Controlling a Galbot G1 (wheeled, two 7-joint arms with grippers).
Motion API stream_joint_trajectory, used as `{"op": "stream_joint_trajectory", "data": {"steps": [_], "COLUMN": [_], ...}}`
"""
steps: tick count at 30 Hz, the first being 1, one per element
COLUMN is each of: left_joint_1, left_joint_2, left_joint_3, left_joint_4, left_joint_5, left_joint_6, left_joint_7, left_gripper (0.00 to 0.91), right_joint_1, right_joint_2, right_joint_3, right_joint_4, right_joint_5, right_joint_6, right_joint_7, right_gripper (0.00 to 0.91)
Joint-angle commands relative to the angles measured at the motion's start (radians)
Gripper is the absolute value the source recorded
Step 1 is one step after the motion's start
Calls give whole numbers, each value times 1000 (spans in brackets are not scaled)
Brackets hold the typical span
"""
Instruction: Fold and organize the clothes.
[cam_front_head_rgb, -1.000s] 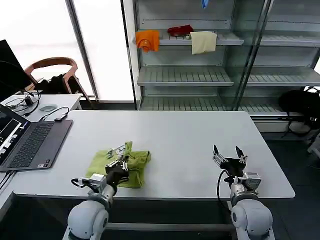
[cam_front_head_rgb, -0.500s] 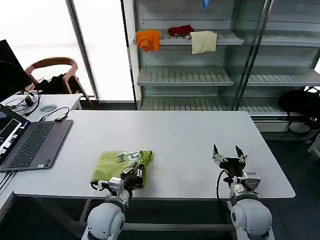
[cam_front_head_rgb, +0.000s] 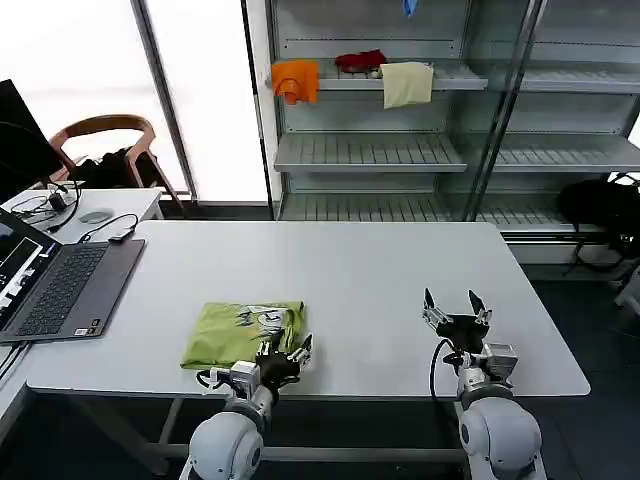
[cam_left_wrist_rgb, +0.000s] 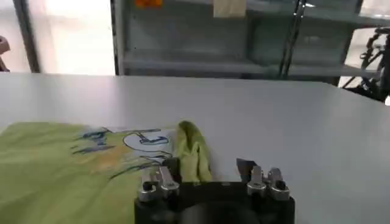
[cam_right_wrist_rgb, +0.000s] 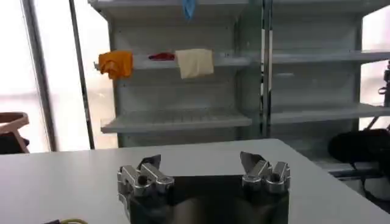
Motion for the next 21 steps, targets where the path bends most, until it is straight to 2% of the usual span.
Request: {"op": "stream_joint_trajectory", "data": {"steps": [1, 4, 5, 8, 10, 12, 21], "left_joint_1": [17, 14, 18, 21, 22, 25, 24], "left_joint_2": [73, 161, 216, 296, 338, 339, 238], "left_joint_3": [-264, -471, -548, -618, -617, -595, -478], "left_joint_4": [-211, -164, -110, 14, 44, 61, 106], "left_joint_5": [-248, -318, -376, -421, -437, -432, -392], "left_joint_6": [-96, -97, -97, -92, -76, -62, -57], "left_joint_7": [56, 78, 85, 113, 113, 106, 107], "left_gripper": [907, 907, 907, 907, 907, 907, 907], "right_joint_1": [5, 8, 9, 14, 19, 23, 27], "right_joint_2": [-1, -6, -8, -12, -11, -8, 0], "right_joint_3": [-1, 2, 3, 7, 6, 4, 2], "right_joint_4": [1, 1, -3, -19, -28, -35, -46], "right_joint_5": [1, 2, 3, 3, 2, 1, -13], "right_joint_6": [-2, -3, -3, 0, 0, 0, -3], "right_joint_7": [0, -1, -2, -3, -2, -1, 0], "right_gripper": [907, 907, 907, 907, 907, 907, 907]}}
